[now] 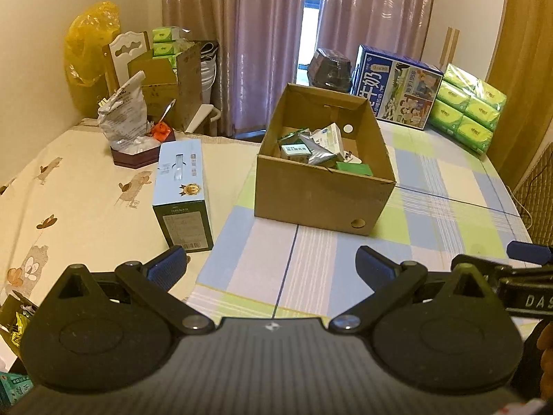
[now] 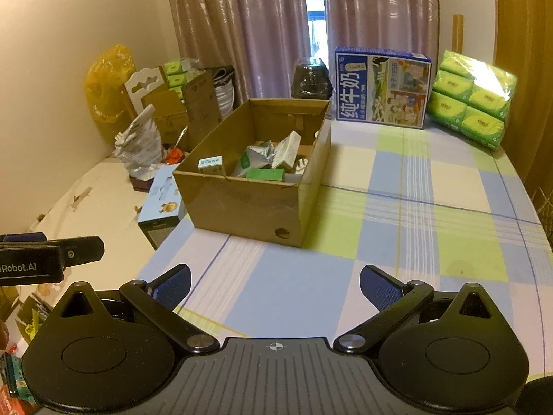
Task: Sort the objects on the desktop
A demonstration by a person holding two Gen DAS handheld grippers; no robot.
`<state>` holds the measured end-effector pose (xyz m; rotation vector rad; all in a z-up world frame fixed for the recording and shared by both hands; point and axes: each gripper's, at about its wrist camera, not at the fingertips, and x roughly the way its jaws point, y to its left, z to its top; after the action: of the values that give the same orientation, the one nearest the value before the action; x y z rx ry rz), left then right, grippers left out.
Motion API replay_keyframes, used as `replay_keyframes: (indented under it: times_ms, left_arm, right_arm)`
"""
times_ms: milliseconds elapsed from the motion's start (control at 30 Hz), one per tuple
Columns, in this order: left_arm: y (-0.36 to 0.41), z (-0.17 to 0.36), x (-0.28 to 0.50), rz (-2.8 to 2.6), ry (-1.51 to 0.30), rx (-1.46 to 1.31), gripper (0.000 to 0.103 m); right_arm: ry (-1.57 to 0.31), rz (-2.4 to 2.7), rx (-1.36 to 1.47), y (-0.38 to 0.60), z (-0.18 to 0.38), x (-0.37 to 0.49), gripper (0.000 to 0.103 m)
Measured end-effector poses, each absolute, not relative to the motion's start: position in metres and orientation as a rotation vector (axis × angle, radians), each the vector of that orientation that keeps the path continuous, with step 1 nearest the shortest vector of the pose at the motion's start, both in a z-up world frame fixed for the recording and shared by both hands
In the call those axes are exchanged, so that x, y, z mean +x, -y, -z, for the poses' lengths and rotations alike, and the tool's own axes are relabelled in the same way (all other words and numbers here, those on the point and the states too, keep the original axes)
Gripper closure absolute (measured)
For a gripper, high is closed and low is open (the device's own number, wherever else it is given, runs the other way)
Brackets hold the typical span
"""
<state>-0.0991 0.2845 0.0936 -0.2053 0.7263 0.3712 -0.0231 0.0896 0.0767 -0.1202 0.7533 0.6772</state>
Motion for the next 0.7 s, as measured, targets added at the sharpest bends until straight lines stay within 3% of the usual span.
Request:
replay_keyframes:
  times_ms: [700]
  left_arm:
    - [-0.2747,-0.0907,-0.0954,-0.362,-0.716,-0.178,0.001]
  right_arm:
    - [-0.758,-0.67,-0.115,-0.0851,-0.0779,-0.0243,0.002]
